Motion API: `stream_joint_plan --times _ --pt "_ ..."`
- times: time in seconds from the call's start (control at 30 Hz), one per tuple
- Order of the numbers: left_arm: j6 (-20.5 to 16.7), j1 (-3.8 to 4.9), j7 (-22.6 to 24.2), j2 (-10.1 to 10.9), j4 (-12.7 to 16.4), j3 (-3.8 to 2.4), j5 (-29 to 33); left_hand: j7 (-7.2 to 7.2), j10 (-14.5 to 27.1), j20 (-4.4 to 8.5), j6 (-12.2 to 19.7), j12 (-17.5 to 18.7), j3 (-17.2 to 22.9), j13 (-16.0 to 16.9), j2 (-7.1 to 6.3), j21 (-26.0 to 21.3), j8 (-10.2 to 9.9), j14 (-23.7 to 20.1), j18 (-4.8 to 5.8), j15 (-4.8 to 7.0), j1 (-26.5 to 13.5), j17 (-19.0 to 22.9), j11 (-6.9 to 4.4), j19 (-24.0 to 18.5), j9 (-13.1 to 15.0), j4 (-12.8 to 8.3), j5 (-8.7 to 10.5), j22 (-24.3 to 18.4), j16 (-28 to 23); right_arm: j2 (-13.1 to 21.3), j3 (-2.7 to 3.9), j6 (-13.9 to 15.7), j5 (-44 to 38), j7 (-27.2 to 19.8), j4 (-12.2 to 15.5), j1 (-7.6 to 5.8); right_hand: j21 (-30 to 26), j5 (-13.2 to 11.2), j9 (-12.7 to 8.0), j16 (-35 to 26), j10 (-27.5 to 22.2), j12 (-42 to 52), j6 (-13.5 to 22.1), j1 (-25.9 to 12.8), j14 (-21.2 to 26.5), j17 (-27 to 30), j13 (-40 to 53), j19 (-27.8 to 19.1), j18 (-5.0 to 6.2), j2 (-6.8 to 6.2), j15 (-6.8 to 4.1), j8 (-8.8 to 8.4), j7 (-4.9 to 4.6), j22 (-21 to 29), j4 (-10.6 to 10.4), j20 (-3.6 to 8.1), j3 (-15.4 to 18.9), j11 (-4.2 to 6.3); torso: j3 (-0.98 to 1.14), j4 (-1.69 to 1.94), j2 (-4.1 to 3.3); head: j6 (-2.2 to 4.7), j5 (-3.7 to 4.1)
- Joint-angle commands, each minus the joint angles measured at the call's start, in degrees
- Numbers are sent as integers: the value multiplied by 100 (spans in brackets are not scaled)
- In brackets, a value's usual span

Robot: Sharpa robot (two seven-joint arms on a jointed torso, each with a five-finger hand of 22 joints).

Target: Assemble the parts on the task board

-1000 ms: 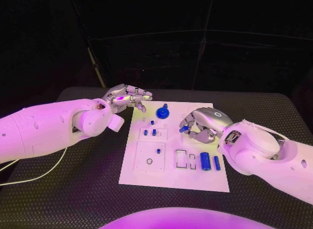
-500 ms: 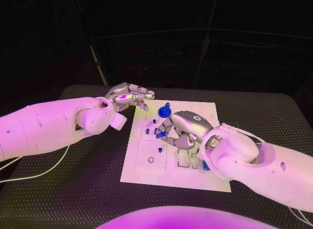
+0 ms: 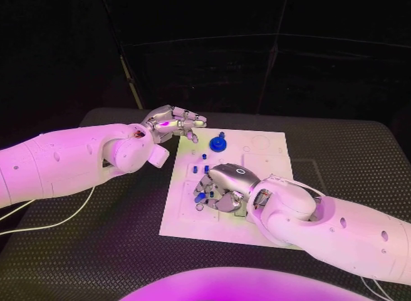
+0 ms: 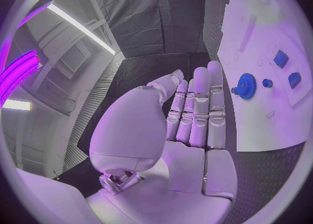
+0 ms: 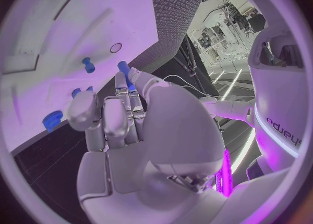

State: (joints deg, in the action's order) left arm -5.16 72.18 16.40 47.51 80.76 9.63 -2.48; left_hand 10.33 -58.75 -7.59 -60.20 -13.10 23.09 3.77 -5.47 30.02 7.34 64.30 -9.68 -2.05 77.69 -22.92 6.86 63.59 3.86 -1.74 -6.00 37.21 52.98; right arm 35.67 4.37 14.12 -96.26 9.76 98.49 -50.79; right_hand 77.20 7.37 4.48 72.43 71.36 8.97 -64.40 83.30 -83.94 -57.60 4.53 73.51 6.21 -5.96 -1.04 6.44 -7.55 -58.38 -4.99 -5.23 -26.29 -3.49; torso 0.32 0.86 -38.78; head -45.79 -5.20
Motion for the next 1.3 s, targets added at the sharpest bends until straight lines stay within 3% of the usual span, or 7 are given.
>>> stream_joint_plan --times 0.03,0.47,1.3 --pt "46 8 56 -10 -2 -5 24 8 36 0 17 -27 -48 -4 38 -39 -13 -39 -72 1 1 6 9 -35 -4 -1 12 -6 -18 -49 -18 -322 47 -85 -61 7 7 26 14 -28 29 -30 -33 -57 -89 3 0 -22 -19 -8 -5 5 -24 7 -29 12 17 -4 2 -2 6 -15 -6" --pt "55 8 50 -26 -14 -5 24 12 42 0 25 -32 -55 -3 37 -42 -17 -39 -73 1 3 16 10 -35 -5 -6 13 -10 -15 -103 -42 -562 10 -58 -176 21 2 26 13 -32 28 -36 -31 -68 -87 12 0 -28 -17 -9 -4 3 -25 18 -33 12 23 -4 1 -2 5 -43 -26" --pt "73 8 32 -26 -4 -5 24 13 44 -1 28 -35 -60 -3 40 -44 -19 -39 -73 0 -2 21 12 -35 -5 -4 13 -12 -14 -193 -64 -638 -561 223 -275 25 -4 35 6 -39 32 -68 -18 -142 -82 32 4 -37 -16 -45 -1 -13 -26 26 -46 7 77 -7 -2 -3 11 -58 -23"
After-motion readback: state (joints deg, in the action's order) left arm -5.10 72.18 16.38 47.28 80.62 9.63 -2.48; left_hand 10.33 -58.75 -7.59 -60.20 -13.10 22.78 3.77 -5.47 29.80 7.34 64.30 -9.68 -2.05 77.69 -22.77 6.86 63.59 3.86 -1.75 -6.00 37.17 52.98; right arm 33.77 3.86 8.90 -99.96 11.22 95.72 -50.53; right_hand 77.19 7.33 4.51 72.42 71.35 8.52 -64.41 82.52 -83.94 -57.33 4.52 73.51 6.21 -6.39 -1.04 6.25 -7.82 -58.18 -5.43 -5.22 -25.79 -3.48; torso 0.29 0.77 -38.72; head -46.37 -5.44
